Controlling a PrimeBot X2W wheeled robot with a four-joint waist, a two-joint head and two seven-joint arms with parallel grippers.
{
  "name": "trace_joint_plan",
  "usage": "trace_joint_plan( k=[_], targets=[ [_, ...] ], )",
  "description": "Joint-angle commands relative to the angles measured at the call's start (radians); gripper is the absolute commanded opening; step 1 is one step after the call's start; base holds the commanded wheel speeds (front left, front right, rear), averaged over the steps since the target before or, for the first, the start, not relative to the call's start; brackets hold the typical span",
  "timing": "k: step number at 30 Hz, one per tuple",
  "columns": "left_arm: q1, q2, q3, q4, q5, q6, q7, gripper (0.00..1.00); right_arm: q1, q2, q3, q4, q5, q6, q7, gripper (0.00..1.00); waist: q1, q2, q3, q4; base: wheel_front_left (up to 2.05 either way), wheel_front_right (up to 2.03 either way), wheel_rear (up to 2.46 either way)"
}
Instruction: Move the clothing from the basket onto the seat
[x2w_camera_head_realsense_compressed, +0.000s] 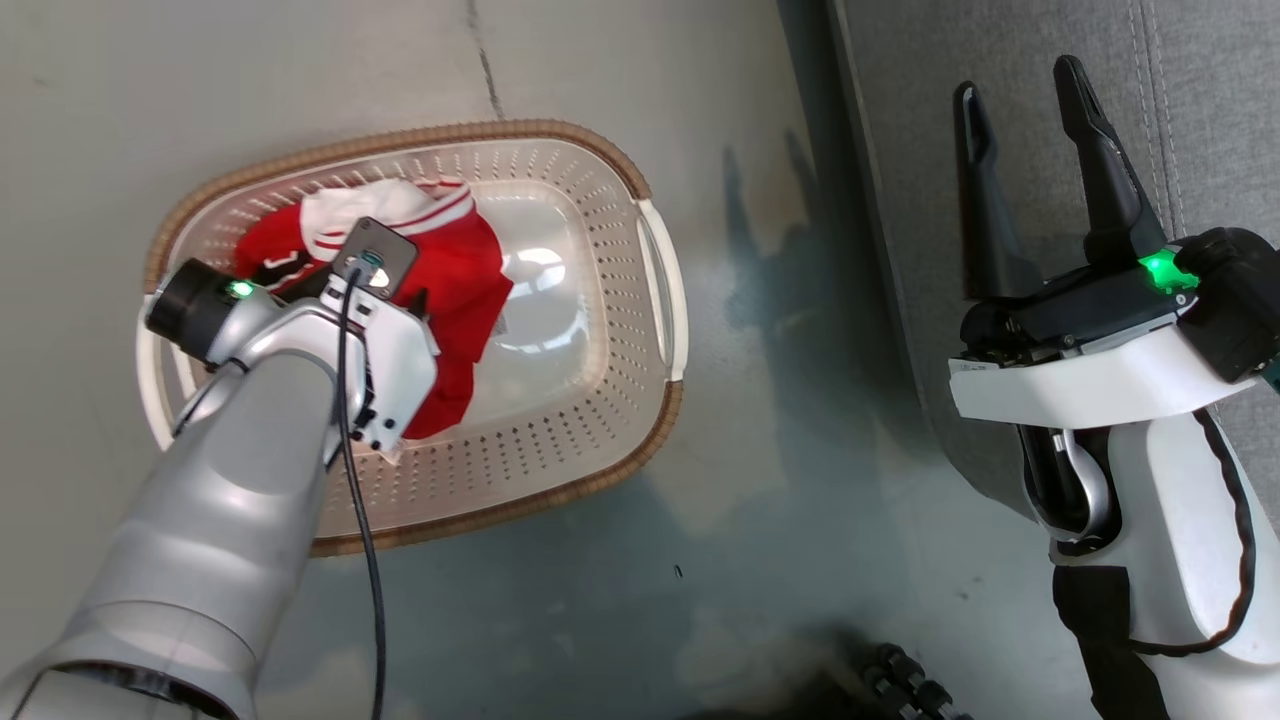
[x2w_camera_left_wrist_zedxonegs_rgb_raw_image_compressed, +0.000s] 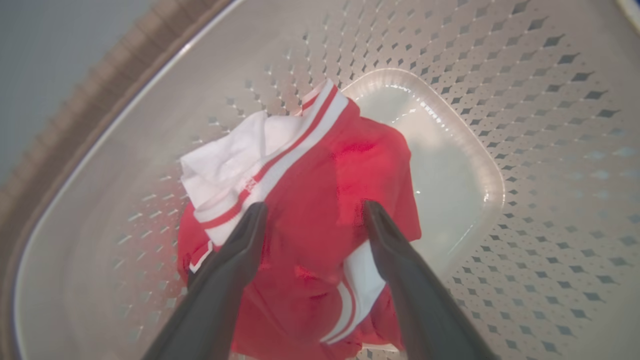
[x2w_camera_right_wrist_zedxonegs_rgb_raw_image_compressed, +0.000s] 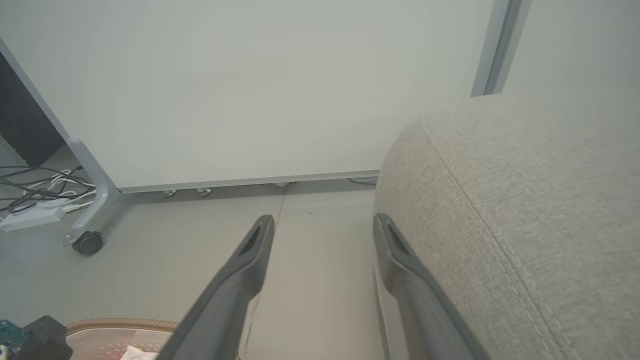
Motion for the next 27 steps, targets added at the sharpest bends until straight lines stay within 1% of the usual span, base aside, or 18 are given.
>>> trace_joint_plan(
  k=[1, 8, 9, 10, 11, 15, 20, 23, 27],
  targets=[
    [-0.03, 0.016, -0.007, 0.013, 0.009, 0.008, 0.006, 1.0, -0.013, -0.004, 0.005, -0.007, 0.012, 0.002, -0.009, 1.0, -0.0001, 0.0, 0.034, -0.024, 0.0, 0.0, 0.0],
    [-0.073, 0.047, -0.041, 0.049, 0.034, 0.034, 0.035, 1.0, -0.022, -0.004, 0.034, -0.041, 0.045, 0.002, -0.007, 1.0, -0.0001, 0.0, 0.072, -0.044, 0.0, 0.0, 0.0],
    [-0.076, 0.049, -0.044, 0.052, 0.035, 0.032, 0.04, 0.72, -0.022, -0.004, 0.036, -0.045, 0.046, 0.002, -0.007, 1.0, -0.0001, 0.0, 0.073, -0.046, 0.0, 0.0, 0.0],
    [-0.078, 0.05, -0.045, 0.055, 0.032, 0.025, 0.041, 0.25, -0.022, -0.004, 0.038, -0.048, 0.049, 0.002, -0.007, 1.0, -0.0001, 0.0, 0.074, -0.047, 0.0, 0.0, 0.0],
    [-0.081, 0.051, -0.045, 0.058, 0.027, 0.022, 0.046, 0.0, -0.021, -0.004, 0.038, -0.05, 0.05, 0.002, -0.007, 1.0, -0.0001, 0.0, 0.074, -0.048, 0.0, 0.0, 0.0],
    [-0.088, 0.048, -0.046, 0.059, 0.02, 0.017, 0.027, 0.0, -0.016, -0.004, 0.033, -0.052, 0.048, 0.002, -0.007, 1.0, -0.0001, 0.0, 0.07, -0.045, 0.0, 0.0, 0.0],
    [-0.089, 0.022, -0.037, 0.051, -0.005, 0.015, -0.036, 0.0, -0.001, -0.004, 0.024, -0.045, 0.034, 0.002, -0.007, 1.0, -0.0001, 0.0, 0.041, -0.025, 0.0, 0.0, 0.0],
    [-0.068, 0.0, -0.006, 0.042, -0.054, 0.007, -0.089, 0.0, 0.013, -0.004, 0.02, -0.036, 0.047, 0.002, -0.007, 1.0, -0.0001, 0.0, 0.009, -0.005, 0.0, 0.0, 0.0],
    [-0.035, -0.026, 0.041, 0.029, -0.128, -0.013, -0.156, 0.0, 0.03, -0.004, 0.009, -0.017, 0.032, 0.002, -0.007, 1.0, -0.0001, 0.0, -0.043, 0.019, 0.0, 0.0, 0.0]
  ],
)
